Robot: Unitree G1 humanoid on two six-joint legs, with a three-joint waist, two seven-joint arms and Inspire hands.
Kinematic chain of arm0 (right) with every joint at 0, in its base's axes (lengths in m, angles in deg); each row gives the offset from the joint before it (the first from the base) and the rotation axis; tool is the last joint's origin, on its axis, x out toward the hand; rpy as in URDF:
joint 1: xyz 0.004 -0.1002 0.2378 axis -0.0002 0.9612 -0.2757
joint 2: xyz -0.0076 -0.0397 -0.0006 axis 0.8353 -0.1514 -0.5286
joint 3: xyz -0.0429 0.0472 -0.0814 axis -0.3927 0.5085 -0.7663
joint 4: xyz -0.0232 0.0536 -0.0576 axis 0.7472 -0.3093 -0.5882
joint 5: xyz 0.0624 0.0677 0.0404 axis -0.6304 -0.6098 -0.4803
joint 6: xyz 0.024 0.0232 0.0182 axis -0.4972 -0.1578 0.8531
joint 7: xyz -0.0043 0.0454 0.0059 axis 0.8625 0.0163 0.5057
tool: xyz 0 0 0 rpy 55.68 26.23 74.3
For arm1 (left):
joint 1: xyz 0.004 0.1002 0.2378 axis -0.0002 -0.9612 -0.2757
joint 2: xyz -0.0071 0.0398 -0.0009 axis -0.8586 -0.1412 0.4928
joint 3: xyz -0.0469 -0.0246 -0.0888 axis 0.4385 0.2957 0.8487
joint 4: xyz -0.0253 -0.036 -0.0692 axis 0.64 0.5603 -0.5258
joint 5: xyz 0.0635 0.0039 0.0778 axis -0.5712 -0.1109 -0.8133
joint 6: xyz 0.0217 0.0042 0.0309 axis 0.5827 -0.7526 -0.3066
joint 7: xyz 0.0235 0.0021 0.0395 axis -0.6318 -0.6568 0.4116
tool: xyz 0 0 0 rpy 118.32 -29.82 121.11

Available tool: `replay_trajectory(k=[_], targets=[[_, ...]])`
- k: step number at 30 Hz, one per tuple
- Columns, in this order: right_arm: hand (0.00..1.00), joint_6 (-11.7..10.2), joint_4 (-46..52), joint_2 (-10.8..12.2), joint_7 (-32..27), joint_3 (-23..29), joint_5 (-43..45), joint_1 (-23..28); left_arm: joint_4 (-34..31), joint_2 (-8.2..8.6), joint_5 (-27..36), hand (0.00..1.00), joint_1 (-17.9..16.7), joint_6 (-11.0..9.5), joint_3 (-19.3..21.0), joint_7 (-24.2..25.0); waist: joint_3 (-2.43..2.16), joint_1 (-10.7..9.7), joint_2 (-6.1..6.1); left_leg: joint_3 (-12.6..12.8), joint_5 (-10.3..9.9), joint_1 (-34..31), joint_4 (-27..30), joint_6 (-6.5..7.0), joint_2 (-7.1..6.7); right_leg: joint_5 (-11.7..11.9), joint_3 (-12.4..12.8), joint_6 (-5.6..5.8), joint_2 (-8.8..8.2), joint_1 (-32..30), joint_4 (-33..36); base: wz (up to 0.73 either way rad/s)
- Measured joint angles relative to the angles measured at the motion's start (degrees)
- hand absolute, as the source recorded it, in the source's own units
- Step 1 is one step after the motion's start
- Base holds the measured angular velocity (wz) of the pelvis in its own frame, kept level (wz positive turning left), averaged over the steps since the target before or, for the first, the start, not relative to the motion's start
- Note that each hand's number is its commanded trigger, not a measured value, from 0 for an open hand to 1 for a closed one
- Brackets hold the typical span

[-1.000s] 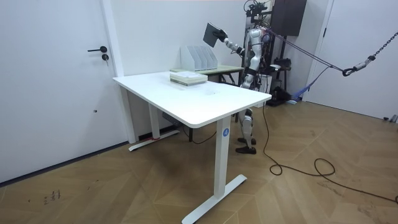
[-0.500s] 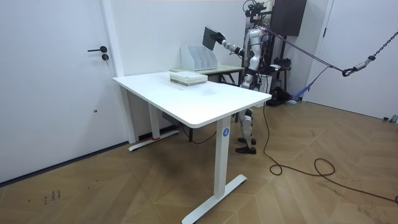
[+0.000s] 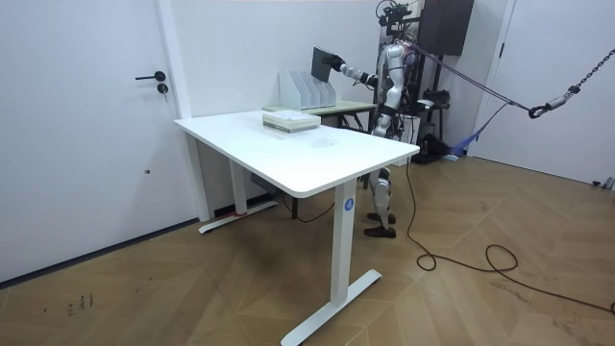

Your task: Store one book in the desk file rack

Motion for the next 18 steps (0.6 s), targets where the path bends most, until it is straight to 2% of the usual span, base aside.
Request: replay_trajectory(k=[3,6,13,18], targets=[[1.00,0.7,-3.4,0.0,0.3,0.0,-3.3,-1.1,-0.2,-0.08,0.0,0.00,0.0,0.5,0.1,0.0,-0.13,0.1,-0.25,0.0,0.1,0.0,0.3,0.09,-0.02,0.0,-0.1,0.02,-0.16,0.0,0.6,0.00],[1.00,1.9,-5.7,-0.1,0.6,0.0,-5.0,-2.9,-0.4,-0.21,0.0,0.00,0.0,0.7,0.1,0.0,-0.08,0.0,-0.40,0.0,0.1,-0.1,0.6,0.18,-0.03,0.0,-0.1,0.03,-0.29,-0.1,0.9,0.00],[1.00,2.7,-6.2,-3.5,1.3,-0.1,-12.6,-3.3,-1.8,-1.05,0.0,0.00,-0.1,1.9,0.1,0.5,-0.26,0.3,-1.02,0.0,0.2,-0.7,1.0,0.14,-0.17,0.0,0.1,-0.01,-0.06,-0.6,0.9,0.00],[1.00,2.7,-9.9,-4.5,1.9,0.0,-18.3,-4.7,-1.8,-1.32,0.0,0.00,-0.1,2.0,0.0,0.4,-0.20,0.0,-1.03,0.0,0.2,-0.7,0.9,0.11,-0.13,0.0,0.1,-0.03,-0.07,-0.3,0.9,0.00]])
